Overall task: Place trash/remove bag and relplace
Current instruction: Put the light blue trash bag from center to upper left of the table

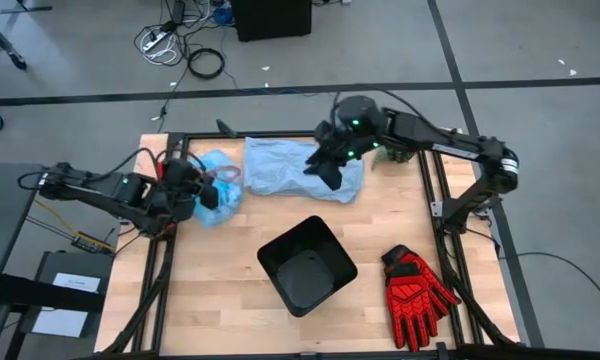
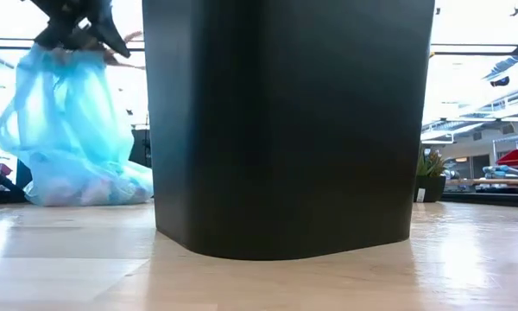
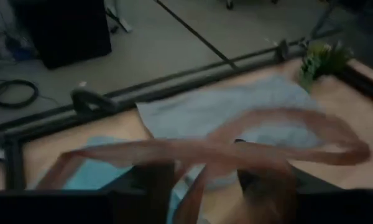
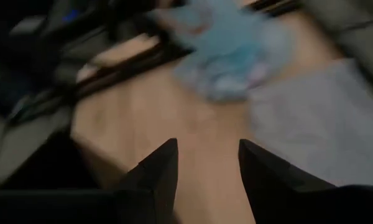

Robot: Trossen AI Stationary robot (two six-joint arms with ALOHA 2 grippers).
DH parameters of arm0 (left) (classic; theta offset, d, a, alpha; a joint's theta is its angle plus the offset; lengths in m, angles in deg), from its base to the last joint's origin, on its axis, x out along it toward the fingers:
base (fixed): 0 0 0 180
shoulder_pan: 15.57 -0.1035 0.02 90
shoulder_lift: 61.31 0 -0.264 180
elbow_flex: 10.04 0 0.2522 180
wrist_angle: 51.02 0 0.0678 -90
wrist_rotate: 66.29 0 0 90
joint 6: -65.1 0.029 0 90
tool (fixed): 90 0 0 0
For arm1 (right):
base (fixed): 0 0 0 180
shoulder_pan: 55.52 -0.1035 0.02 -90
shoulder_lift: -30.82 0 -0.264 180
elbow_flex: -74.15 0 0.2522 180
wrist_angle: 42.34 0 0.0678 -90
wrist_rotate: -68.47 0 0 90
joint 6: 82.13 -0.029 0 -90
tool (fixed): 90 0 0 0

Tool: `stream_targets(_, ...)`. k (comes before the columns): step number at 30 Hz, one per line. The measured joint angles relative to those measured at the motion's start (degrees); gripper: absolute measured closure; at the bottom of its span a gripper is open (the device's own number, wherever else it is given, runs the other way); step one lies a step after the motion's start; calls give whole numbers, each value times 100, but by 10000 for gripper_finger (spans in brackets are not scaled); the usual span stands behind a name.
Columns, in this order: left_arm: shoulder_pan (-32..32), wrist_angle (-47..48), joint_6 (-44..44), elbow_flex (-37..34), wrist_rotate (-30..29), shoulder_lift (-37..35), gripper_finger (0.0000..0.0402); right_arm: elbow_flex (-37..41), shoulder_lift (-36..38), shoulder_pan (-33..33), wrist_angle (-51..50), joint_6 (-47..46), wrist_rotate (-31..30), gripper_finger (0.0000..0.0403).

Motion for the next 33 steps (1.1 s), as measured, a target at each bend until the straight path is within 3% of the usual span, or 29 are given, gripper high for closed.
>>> stream_targets(2, 0, 13, -79, -200, 200, 2, 164, 2, -97, 132, 4, 120, 293, 245)
stream_targets(6, -1, 75, -284, -473, 528, 1, 114, 2, -207, 511, -278, 446, 258, 245)
stream_targets(18, -5, 315, -2081, -1410, 1292, 69, 19, 41, -286, 1508, -2131, 1763, 468, 245)
stream_targets(22, -52, 179, -2362, -1468, 937, 161, 10, 364, -286, 1733, -2118, 2171, 601, 246)
stream_targets(27, -215, -343, -2517, -1303, 445, 151, 9, 1221, -290, 1993, -1237, 2257, 1168, 262)
stream_targets(33, -417, -693, -1717, -1060, -382, 153, 9, 2139, -290, 2279, -39, 1879, 1309, 264)
